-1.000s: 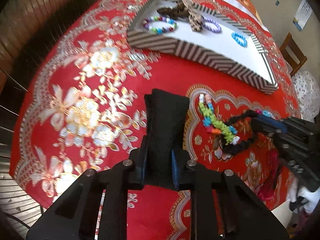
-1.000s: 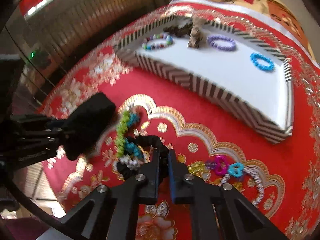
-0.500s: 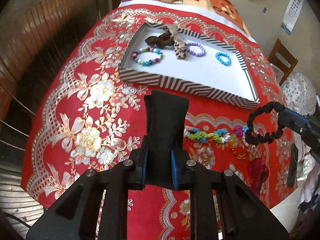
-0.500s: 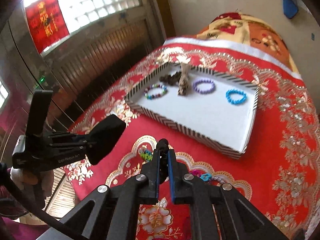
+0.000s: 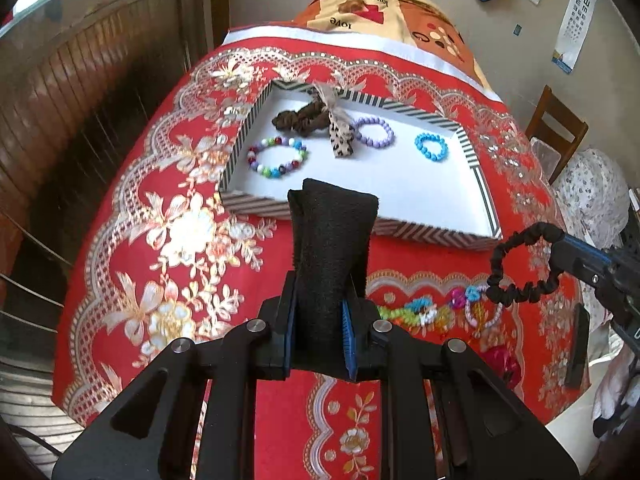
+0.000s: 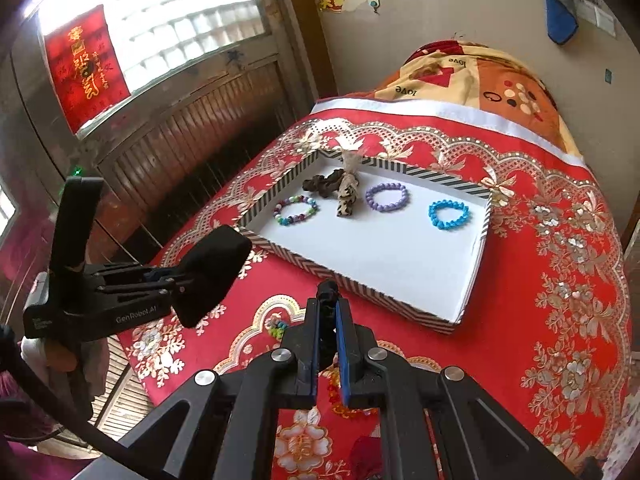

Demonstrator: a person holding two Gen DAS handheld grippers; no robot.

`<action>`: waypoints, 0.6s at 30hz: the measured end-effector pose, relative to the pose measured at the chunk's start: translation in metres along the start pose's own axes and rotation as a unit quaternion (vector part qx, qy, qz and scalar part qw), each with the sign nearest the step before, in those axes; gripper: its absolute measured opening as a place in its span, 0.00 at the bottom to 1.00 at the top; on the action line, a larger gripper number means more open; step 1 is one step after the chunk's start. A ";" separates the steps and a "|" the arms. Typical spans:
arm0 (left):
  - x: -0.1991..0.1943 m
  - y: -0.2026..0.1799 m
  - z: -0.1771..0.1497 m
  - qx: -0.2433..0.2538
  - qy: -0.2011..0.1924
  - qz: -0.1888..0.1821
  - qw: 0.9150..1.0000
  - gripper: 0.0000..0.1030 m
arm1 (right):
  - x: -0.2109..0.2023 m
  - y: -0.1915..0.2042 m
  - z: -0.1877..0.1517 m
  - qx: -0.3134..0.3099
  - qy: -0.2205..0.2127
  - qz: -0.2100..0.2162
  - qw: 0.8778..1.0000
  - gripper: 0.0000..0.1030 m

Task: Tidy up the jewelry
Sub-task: 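Carry the pouch and black bracelet into the tray and open both grippers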

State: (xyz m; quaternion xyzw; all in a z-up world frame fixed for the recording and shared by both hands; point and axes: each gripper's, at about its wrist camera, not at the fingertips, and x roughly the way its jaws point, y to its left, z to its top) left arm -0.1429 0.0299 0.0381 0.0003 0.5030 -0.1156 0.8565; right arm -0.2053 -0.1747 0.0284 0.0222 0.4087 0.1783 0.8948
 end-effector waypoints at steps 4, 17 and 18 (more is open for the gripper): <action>0.003 -0.003 0.013 0.006 -0.007 0.003 1.000 0.17 | 0.001 -0.005 0.006 0.007 -0.006 -0.005 1.000 0.06; 0.032 -0.010 0.060 0.026 -0.005 0.005 1.000 0.17 | 0.015 -0.033 0.034 0.031 -0.008 -0.028 0.999 0.07; 0.035 -0.010 0.063 0.027 -0.004 0.005 1.000 0.17 | 0.018 -0.037 0.037 0.034 -0.007 -0.029 0.999 0.06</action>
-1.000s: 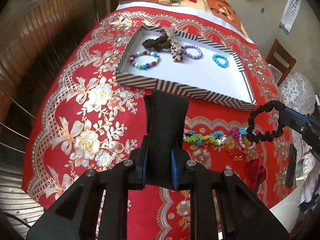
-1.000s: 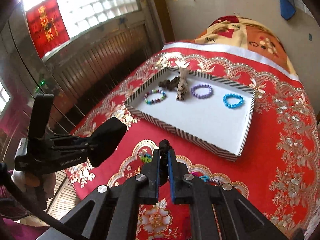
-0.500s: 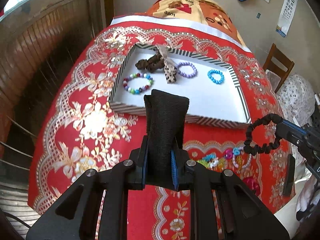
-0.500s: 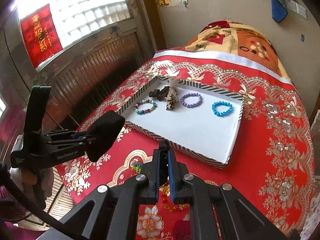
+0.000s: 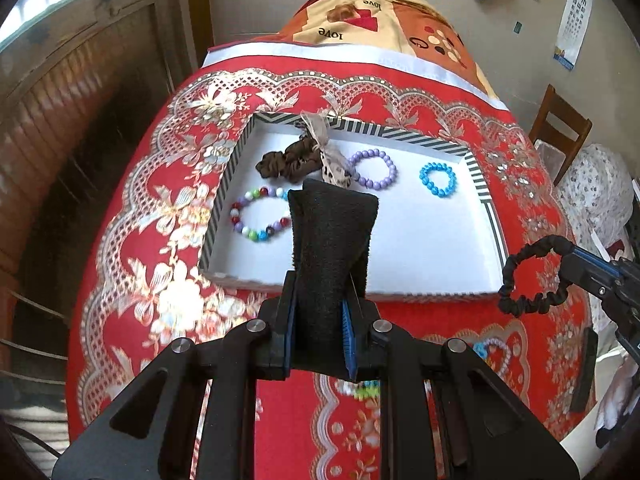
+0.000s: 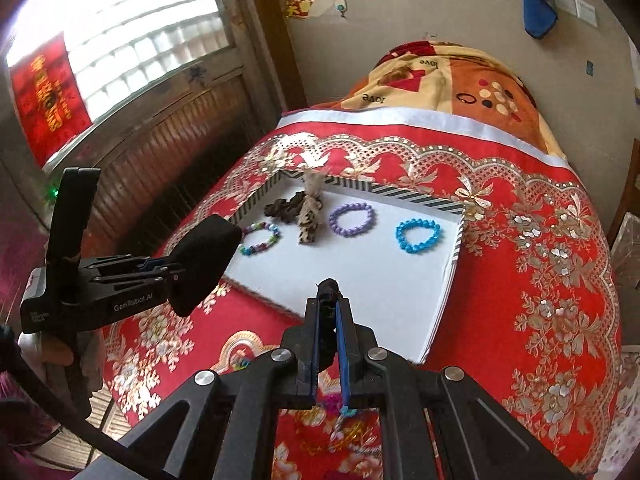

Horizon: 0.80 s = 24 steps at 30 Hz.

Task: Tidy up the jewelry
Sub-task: 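Carry the pouch and black bracelet into the tray and open both grippers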

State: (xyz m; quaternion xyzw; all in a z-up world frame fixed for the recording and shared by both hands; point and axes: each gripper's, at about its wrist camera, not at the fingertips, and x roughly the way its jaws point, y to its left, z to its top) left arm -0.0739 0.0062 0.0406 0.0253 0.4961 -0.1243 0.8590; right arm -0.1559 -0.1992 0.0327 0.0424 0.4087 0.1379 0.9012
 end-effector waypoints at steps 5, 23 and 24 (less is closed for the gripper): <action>0.022 0.001 0.019 0.001 0.011 -0.001 1.000 0.17 | 0.024 -0.012 0.013 0.012 0.013 -0.002 1.000 0.06; 0.109 0.005 0.050 0.008 0.084 -0.008 0.996 0.17 | 0.161 -0.049 0.059 0.058 0.090 0.010 0.994 0.07; 0.112 0.005 0.051 0.008 0.086 -0.009 0.996 0.17 | 0.168 -0.056 0.060 0.063 0.095 0.004 0.993 0.07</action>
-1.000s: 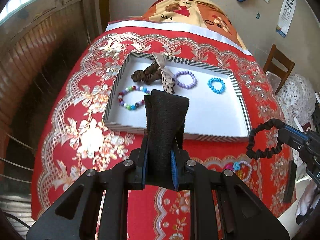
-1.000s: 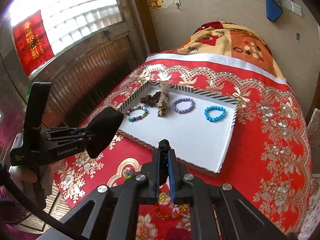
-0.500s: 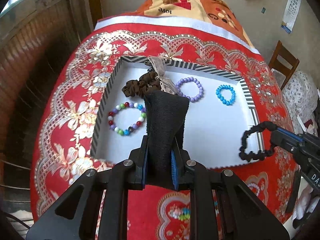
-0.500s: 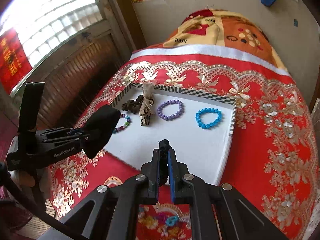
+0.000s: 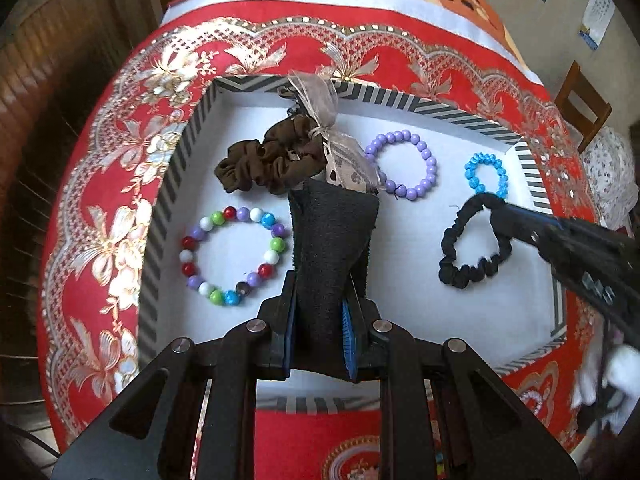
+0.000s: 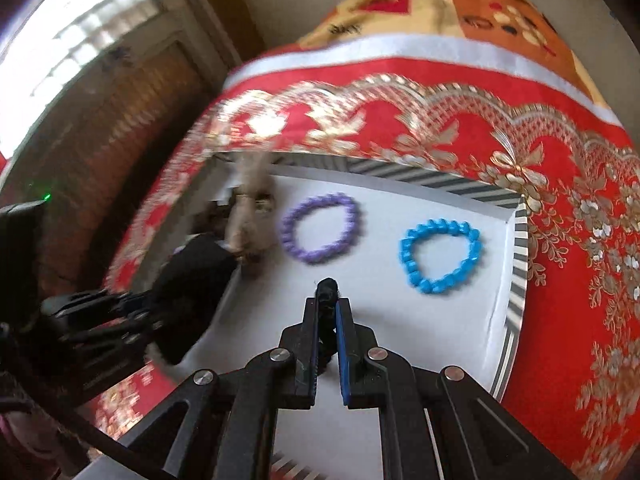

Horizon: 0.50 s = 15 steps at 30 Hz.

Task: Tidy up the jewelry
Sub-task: 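Carry the pouch and black bracelet into the tray and open both grippers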

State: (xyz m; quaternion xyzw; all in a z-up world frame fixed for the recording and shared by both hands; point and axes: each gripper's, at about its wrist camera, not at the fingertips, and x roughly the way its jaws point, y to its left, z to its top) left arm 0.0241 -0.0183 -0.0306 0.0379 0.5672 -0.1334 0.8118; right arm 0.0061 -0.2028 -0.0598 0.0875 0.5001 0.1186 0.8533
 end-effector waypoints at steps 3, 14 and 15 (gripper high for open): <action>0.009 0.002 0.004 -0.002 0.008 0.000 1.000 0.17 | 0.017 -0.015 0.008 0.013 0.011 -0.020 1.000 0.07; 0.018 0.004 0.012 -0.017 0.003 -0.007 1.000 0.38 | 0.041 -0.026 0.019 0.018 0.026 -0.041 0.999 0.08; 0.018 0.004 0.013 -0.019 0.000 -0.008 1.000 0.41 | 0.040 -0.025 0.019 0.017 0.026 -0.040 0.999 0.16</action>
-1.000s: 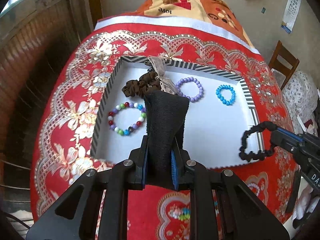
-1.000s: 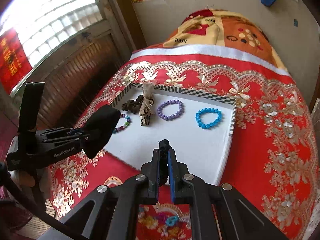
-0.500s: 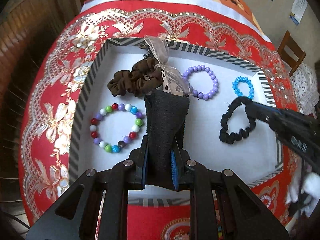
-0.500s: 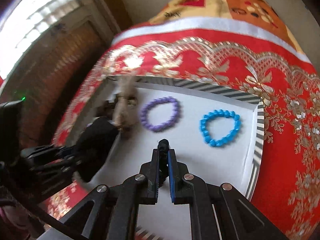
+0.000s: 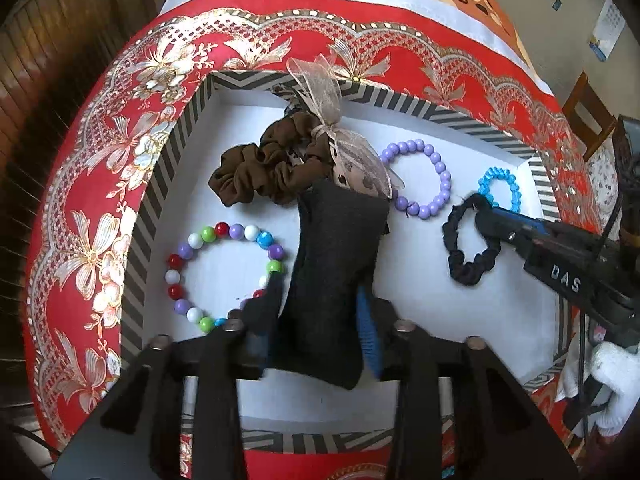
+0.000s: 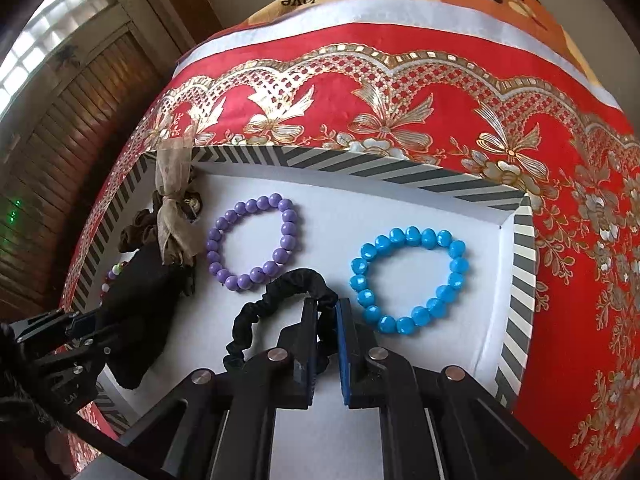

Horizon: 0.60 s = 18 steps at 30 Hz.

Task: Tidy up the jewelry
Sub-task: 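Carry the pouch and black bracelet into the tray and open both grippers, then lift both grippers out of the tray back toward the loose jewelry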

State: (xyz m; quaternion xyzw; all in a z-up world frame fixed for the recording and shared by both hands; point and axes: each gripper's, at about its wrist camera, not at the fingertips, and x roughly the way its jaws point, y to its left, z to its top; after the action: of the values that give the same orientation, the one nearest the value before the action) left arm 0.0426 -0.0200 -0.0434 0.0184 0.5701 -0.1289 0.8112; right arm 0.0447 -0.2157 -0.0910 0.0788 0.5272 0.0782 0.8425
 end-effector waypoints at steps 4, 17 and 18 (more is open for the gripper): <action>-0.004 0.003 0.002 -0.005 -0.007 0.004 1.000 0.50 | -0.005 0.000 -0.001 0.006 -0.003 0.013 1.000 0.33; -0.029 0.006 -0.002 -0.019 -0.034 0.010 0.999 0.56 | -0.052 0.003 -0.013 0.021 -0.040 0.025 0.999 0.43; -0.032 0.005 -0.003 -0.018 -0.037 0.011 0.999 0.56 | -0.056 0.003 -0.015 0.021 -0.044 0.024 0.999 0.43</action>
State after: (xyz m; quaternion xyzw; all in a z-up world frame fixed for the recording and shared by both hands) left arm 0.0306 -0.0082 -0.0156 0.0052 0.5419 -0.1102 0.8332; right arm 0.0069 -0.2243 -0.0476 0.1124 0.4891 0.0834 0.8609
